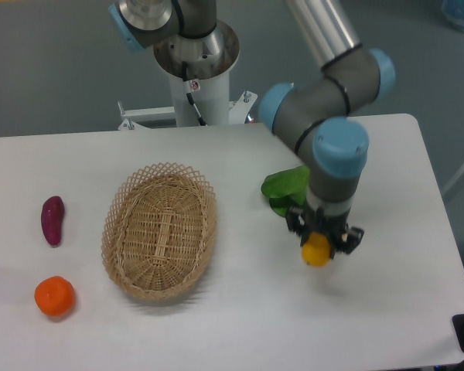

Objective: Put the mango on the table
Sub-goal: 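Carry the yellow mango in the gripper down and away from the green pepper, then lower the mango onto the table and open the gripper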

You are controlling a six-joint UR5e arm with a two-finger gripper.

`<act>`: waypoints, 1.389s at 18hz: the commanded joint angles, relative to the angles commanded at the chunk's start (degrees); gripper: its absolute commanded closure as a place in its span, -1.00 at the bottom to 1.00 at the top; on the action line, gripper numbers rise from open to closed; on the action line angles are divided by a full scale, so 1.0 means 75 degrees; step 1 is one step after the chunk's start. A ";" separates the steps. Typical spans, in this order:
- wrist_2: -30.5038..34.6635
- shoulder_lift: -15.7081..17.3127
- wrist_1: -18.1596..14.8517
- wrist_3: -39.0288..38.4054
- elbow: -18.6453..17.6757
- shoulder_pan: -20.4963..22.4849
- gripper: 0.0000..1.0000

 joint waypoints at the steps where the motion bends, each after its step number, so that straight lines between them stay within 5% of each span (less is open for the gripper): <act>1: 0.0024 -0.0106 0.0000 -0.0152 0.0117 -0.0047 0.64; 7: 0.0024 -0.0364 0.0058 -0.0575 0.0235 -0.0433 0.61; 10: 0.0059 -0.0586 0.0607 -0.0950 0.0236 -0.0644 0.53; 15: 0.0094 -0.0716 0.0703 -0.1103 0.0271 -0.0715 0.28; 19: 0.0094 -0.0751 0.0703 -0.1115 0.0306 -0.0762 -0.22; 22: 0.0083 -0.0751 0.0703 -0.1115 0.0306 -0.0750 -1.00; 25: 0.0083 -0.0716 0.0703 -0.1138 0.0306 -0.0762 -1.00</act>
